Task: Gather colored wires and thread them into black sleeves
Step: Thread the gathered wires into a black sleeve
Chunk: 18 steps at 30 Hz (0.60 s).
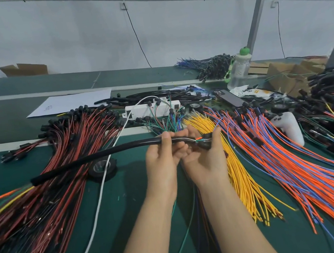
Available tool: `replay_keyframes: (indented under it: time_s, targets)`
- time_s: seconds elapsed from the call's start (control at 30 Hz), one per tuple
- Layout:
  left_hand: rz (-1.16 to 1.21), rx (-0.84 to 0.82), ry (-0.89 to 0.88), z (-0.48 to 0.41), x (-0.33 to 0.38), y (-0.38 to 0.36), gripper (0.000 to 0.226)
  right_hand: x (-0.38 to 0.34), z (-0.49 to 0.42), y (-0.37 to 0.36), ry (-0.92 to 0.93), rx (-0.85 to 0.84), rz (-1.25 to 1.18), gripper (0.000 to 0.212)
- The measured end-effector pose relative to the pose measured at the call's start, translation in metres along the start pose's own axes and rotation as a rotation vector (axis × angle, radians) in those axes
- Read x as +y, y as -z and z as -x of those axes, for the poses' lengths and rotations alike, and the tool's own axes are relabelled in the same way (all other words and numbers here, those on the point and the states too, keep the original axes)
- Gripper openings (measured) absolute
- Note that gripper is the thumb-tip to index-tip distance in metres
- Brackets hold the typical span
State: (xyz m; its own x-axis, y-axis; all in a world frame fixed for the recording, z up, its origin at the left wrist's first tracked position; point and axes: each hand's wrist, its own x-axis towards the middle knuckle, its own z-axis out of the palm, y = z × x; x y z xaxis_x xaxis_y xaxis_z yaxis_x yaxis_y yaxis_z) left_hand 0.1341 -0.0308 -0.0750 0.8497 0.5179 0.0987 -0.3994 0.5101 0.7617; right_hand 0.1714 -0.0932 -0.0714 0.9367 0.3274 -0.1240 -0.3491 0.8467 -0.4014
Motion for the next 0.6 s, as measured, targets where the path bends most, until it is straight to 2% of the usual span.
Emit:
replay_keyframes:
  time_s: [0.13, 0.23, 0.3, 0.33, 0.37, 0.43, 0.47, 0.5, 0.53, 0.57, 0.6]
  targets:
    - [0.018, 0.027, -0.022, 0.0, -0.005, 0.0, 0.026, 0.003, -0.002, 0.002, 0.12, -0.015, 0.185, 0.047]
    - [0.032, 0.039, -0.007, -0.001, -0.002, 0.003, 0.027, 0.01, 0.0, 0.001, 0.114, -0.005, 0.293, 0.049]
    - [-0.045, 0.033, 0.071, 0.001, 0.007, 0.006, 0.028, 0.009, 0.001, 0.0, 0.097, 0.009, 0.306, 0.049]
    - [-0.175, 0.024, 0.125, 0.001, 0.013, 0.009, 0.03, 0.006, 0.002, 0.0, 0.088, 0.015, 0.285, 0.048]
    - [-0.406, -0.01, 0.176, 0.002, 0.02, 0.013, 0.032, 0.001, 0.002, 0.001, 0.083, 0.023, 0.236, 0.047]
    - [-1.041, -0.126, 0.163, 0.004, 0.041, 0.021, 0.036, -0.011, 0.0, 0.003, 0.076, 0.071, 0.091, 0.047]
    - [-1.326, -0.159, 0.044, 0.003, 0.053, 0.023, 0.034, -0.017, 0.0, 0.003, 0.064, 0.106, 0.037, 0.047]
    - [-1.519, -0.164, -0.153, 0.002, 0.066, 0.02, 0.031, -0.022, -0.001, 0.002, 0.054, 0.135, -0.001, 0.048]
    - [-1.609, -0.19, -0.349, 0.001, 0.078, 0.013, 0.024, -0.026, -0.002, -0.002, 0.048, 0.148, -0.023, 0.048]
    - [-1.664, -0.271, -0.471, -0.001, 0.088, 0.002, 0.019, -0.029, -0.001, -0.009, 0.041, 0.142, -0.027, 0.048]
    - [-1.753, -0.394, -0.494, -0.005, 0.095, -0.011, 0.024, -0.033, -0.002, -0.018, 0.033, 0.129, -0.01, 0.049]
